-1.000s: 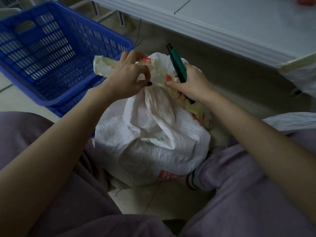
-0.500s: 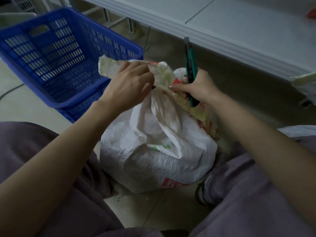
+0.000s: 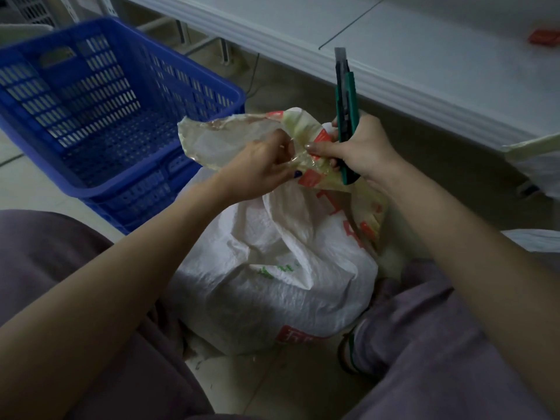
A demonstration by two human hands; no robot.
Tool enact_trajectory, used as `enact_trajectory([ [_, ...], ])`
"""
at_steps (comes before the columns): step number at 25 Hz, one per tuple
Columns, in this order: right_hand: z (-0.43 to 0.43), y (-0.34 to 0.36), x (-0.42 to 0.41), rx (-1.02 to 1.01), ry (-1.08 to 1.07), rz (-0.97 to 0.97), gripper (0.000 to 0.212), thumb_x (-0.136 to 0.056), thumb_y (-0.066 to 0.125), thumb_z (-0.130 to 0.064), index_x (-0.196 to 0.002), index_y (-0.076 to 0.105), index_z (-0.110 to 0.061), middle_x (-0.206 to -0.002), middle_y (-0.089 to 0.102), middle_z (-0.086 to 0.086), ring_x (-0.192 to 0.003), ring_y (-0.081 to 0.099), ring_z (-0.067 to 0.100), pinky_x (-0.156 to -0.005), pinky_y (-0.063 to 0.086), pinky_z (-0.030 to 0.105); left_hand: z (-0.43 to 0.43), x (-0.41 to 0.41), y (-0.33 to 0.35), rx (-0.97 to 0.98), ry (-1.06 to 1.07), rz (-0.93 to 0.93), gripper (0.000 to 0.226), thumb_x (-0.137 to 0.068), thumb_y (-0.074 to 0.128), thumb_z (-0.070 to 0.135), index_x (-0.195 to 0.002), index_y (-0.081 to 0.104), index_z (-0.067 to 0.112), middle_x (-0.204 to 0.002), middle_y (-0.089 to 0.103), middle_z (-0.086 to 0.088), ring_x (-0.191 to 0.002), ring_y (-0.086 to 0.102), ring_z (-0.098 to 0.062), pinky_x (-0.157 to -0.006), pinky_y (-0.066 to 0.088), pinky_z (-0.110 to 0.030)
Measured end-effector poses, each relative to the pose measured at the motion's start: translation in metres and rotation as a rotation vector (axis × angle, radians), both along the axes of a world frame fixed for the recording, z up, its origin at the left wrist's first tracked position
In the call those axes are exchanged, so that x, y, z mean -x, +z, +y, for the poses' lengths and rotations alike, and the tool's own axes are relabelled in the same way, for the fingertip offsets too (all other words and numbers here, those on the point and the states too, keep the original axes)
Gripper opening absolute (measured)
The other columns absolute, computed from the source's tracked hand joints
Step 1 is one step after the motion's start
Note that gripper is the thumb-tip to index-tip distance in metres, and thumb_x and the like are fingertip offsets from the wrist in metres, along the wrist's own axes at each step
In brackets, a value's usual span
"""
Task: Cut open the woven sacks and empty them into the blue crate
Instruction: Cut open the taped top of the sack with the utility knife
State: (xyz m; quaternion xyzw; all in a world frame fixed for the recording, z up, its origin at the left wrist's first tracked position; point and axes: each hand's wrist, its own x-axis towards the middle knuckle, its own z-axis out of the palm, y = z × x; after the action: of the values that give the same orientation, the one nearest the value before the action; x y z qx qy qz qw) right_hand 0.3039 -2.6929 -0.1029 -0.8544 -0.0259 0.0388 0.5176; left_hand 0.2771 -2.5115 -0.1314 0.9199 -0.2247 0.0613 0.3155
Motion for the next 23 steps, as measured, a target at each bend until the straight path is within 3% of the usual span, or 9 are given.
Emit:
enact_trajectory([
  [2,-0.004,0.001,-0.001,0.092,-0.052,-0.072,0.048,-0.065,0.086,-0.029,-0.094,0.05,-0.021,-0.086,0.063,-0.008,-0.08,0.064,0.01,-0.076,0.055,0.032,-0.006,0.0,0.003,-0.005,0.003,0.048,0.036,-0.089,0.061,0.02,-0.117,0.046,0.003,-0.107,0.056,-0.002,-0.1,0.06,-0.016,-0.083,0.045,-0.018],
  [4,-0.006,0.004,-0.003,0.116,-0.12,-0.095,0.054,-0.066,0.085,-0.032,-0.104,0.05,-0.018,-0.105,0.063,-0.002,-0.101,0.062,0.016,-0.088,0.053,0.036,-0.01,0.001,0.009,0.011,0.025,-0.078,0.035,-0.086,0.064,0.016,-0.112,0.046,0.001,-0.103,0.057,-0.005,-0.088,0.058,-0.014,-0.074,0.042,-0.008],
  [6,-0.006,0.004,-0.005,0.12,-0.131,-0.084,0.054,-0.067,0.084,-0.032,-0.106,0.049,-0.017,-0.11,0.062,0.0,-0.105,0.06,0.017,-0.089,0.052,0.035,-0.011,0.002,0.01,-0.006,0.016,-0.211,0.039,-0.081,0.068,0.012,-0.11,0.047,-0.004,-0.105,0.06,-0.013,-0.084,0.05,-0.012,-0.074,0.035,-0.002],
  [9,-0.006,0.0,-0.004,0.151,-0.123,-0.071,0.053,-0.067,0.084,-0.033,-0.104,0.049,-0.018,-0.107,0.062,-0.002,-0.099,0.062,0.016,-0.084,0.054,0.032,-0.01,0.004,0.007,-0.011,0.006,-0.253,0.046,-0.079,0.069,0.014,-0.115,0.048,-0.004,-0.114,0.057,-0.016,-0.086,0.043,-0.004,-0.075,0.033,0.0],
  [11,-0.005,0.0,-0.002,0.144,-0.107,-0.059,0.05,-0.069,0.083,-0.03,-0.105,0.05,-0.018,-0.099,0.064,-0.003,-0.085,0.065,0.012,-0.074,0.056,0.029,-0.008,0.002,0.005,-0.024,-0.031,-0.251,0.054,-0.077,0.069,0.017,-0.125,0.048,0.002,-0.122,0.053,-0.013,-0.093,0.042,-0.001,-0.078,0.031,0.003],
  [14,-0.006,0.003,0.008,0.107,-0.037,-0.039,0.031,-0.082,0.073,-0.023,-0.104,0.052,-0.015,-0.076,0.067,-0.002,-0.057,0.067,0.01,-0.056,0.055,0.025,0.0,-0.003,0.001,-0.103,-0.007,-0.196,0.065,-0.077,0.073,0.022,-0.133,0.044,0.007,-0.132,0.048,-0.011,-0.106,0.05,-0.015,-0.078,0.035,-0.01],
  [17,-0.02,0.014,0.029,0.138,0.039,0.003,0.024,-0.09,0.063,-0.029,-0.102,0.054,-0.011,-0.064,0.069,0.004,-0.052,0.069,0.018,-0.053,0.057,0.031,0.002,-0.005,-0.002,-0.15,0.034,-0.136,0.072,-0.076,0.074,0.026,-0.137,0.041,0.008,-0.138,0.044,-0.009,-0.1,0.053,-0.014,-0.078,0.039,-0.019],
  [20,-0.032,0.024,0.053,0.407,0.218,-0.03,0.021,-0.095,0.055,-0.032,-0.101,0.051,-0.012,-0.07,0.065,0.0,-0.047,0.066,0.011,-0.045,0.053,0.023,0.005,-0.005,-0.001,-0.151,0.069,-0.063,0.074,-0.077,0.074,0.024,-0.139,0.037,0.01,-0.14,0.042,-0.007,-0.106,0.053,-0.018,-0.081,0.04,-0.023],
  [23,-0.032,0.025,0.064,0.621,0.362,-0.046,0.021,-0.096,0.05,-0.031,-0.099,0.052,-0.011,-0.07,0.057,-0.003,-0.047,0.065,0.012,-0.051,0.057,0.035,0.006,-0.002,-0.001,-0.159,0.084,-0.04,0.074,-0.077,0.073,0.022,-0.14,0.036,0.012,-0.14,0.042,-0.006,-0.115,0.05,-0.022,-0.086,0.039,-0.025],
])
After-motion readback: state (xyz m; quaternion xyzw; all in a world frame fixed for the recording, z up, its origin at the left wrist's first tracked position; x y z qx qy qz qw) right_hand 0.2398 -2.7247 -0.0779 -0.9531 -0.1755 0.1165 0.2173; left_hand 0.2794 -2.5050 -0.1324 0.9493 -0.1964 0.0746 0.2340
